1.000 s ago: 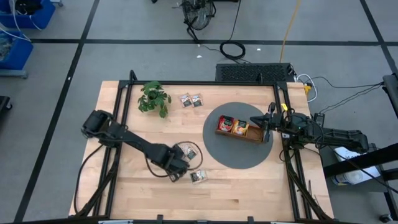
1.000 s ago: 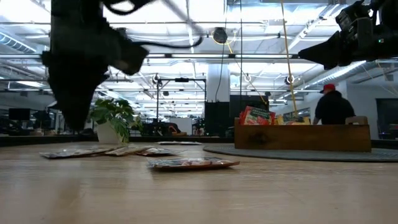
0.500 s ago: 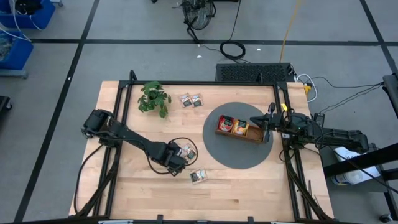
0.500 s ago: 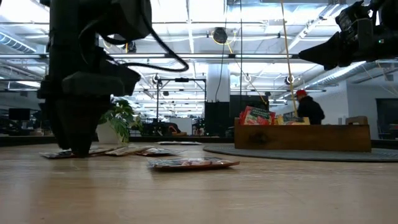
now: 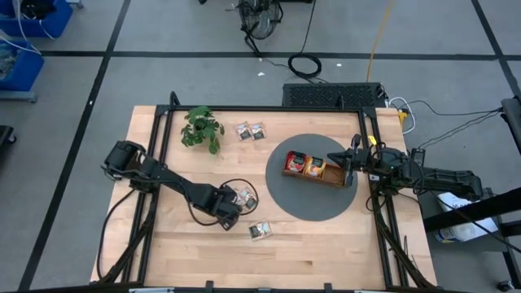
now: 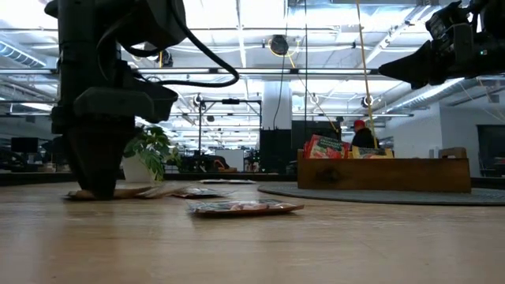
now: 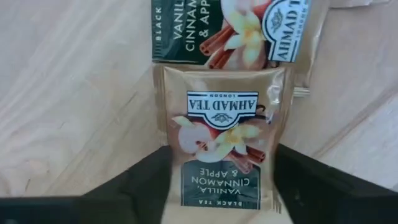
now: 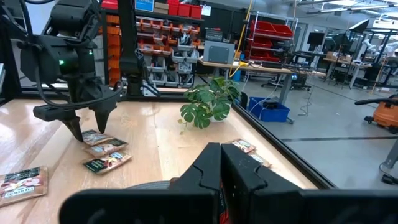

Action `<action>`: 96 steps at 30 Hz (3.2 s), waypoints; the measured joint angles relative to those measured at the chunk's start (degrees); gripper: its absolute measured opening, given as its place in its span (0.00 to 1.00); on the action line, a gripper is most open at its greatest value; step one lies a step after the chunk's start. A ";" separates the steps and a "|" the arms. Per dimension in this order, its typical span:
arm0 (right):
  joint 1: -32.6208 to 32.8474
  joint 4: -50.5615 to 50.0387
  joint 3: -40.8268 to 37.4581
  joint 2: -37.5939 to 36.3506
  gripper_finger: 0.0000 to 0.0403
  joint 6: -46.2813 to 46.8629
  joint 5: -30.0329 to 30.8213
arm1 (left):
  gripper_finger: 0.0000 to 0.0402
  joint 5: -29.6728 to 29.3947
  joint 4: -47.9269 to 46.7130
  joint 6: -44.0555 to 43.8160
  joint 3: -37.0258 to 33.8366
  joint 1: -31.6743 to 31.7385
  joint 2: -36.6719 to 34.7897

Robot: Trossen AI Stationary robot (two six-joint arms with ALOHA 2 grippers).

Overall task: Pick & Place Tea
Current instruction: Put the brown tea bag into the right section of the wooden organizer

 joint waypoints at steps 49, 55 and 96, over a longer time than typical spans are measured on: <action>-0.09 24.84 9.05 40.26 0.00 9.27 -9.14 | 0.02 -59.28 -0.33 119.62 18.20 3.63 2.36; -0.08 27.02 14.92 53.39 0.00 8.03 -11.27 | 0.02 -69.08 9.53 144.37 18.35 3.63 5.15; -0.51 35.35 36.06 87.58 0.53 15.71 -35.06 | 0.00 -60.24 24.08 159.91 17.59 -0.46 6.63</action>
